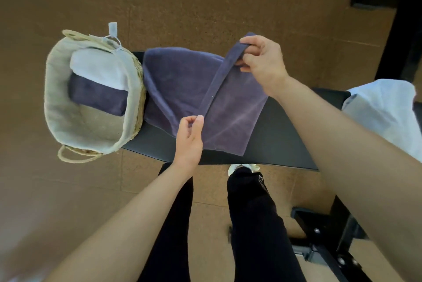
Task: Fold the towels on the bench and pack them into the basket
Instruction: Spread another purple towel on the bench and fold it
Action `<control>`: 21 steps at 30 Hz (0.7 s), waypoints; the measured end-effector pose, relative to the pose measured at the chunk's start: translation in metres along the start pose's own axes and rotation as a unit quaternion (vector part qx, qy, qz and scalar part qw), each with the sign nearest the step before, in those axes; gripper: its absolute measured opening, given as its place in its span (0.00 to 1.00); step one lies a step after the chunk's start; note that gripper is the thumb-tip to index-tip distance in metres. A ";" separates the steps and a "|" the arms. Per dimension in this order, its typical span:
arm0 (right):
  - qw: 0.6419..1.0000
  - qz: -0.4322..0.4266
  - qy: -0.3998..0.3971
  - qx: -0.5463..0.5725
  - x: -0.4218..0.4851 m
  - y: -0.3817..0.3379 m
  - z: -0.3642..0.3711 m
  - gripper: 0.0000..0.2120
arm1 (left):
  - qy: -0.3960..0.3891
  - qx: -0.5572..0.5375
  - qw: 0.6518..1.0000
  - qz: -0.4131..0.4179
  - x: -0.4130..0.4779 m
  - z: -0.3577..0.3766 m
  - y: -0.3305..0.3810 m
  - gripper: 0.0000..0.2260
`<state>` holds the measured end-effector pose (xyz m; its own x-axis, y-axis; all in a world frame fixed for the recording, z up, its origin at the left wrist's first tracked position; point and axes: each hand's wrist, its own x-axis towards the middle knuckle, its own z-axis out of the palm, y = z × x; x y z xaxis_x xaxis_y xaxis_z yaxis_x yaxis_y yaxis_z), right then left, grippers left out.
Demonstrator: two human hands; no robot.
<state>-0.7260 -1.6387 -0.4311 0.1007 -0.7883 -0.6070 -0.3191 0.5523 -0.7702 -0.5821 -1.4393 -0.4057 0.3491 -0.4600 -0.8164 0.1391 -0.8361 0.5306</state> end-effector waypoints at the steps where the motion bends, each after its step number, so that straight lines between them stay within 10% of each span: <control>1: 1.000 -0.016 -0.002 -0.025 0.002 -0.003 0.011 0.17 | -0.002 -0.003 1.000 0.009 0.002 -0.008 0.002 0.12; 11: 0.959 -0.119 0.042 -0.253 0.024 -0.031 0.104 0.10 | 0.139 -0.036 0.989 0.032 0.039 -0.066 -0.018 0.17; 18: 0.947 -0.119 0.041 -0.296 0.046 -0.043 0.157 0.09 | 0.216 -0.310 0.919 -0.110 0.064 -0.072 -0.006 0.05; 21: 0.960 -0.113 -0.038 -0.252 0.052 -0.043 0.170 0.16 | 0.224 -0.335 0.910 -0.094 0.078 -0.076 -0.013 0.17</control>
<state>-0.5467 -1.6574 -0.4630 0.2828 -0.8401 -0.4629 -0.6952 0.1530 -0.7024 -0.4860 -1.4410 -0.4588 0.5837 -0.0342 -0.8113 0.7164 -0.4486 0.5343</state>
